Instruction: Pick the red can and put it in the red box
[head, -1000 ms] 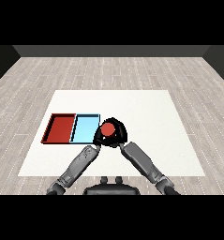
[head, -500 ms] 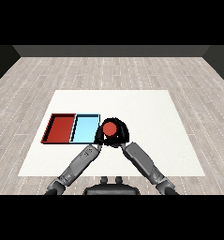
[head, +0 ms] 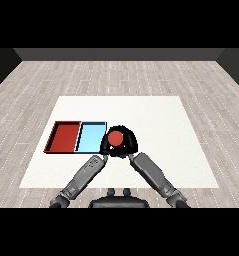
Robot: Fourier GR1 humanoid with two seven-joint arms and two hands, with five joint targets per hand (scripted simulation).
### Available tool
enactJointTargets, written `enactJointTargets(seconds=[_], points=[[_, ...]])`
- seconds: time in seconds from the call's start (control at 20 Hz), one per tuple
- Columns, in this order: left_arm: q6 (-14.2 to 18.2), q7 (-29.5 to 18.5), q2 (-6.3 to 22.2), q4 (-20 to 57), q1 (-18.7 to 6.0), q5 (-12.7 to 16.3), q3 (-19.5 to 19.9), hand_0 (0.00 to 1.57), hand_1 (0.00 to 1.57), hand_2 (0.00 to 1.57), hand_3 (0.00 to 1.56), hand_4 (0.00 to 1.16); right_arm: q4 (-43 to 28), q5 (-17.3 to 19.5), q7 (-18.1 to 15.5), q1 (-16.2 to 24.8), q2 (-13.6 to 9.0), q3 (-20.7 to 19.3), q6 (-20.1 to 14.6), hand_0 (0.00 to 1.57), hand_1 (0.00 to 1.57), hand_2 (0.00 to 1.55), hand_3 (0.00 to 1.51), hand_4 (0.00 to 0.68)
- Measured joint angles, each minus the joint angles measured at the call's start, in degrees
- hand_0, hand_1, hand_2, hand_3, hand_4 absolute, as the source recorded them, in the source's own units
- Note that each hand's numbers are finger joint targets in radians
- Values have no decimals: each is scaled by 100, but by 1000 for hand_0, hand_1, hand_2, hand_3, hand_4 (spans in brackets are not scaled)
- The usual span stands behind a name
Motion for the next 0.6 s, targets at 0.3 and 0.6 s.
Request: enactJointTargets(seconds=[0.3, 0.6], points=[[2, -100, -17, 104, -116, 131, -19, 1571, 1571, 1571, 1493, 1148, -76, 119, 40, 14, 3, -107, 233, 0, 0, 0, 0, 0], [-12, 66, -92, 16, -79, -101, 18, 1571, 1571, 1571, 1482, 1152, -212, 405, 70, 119, 5, -297, 423, 0, 0, 0, 0, 0]])
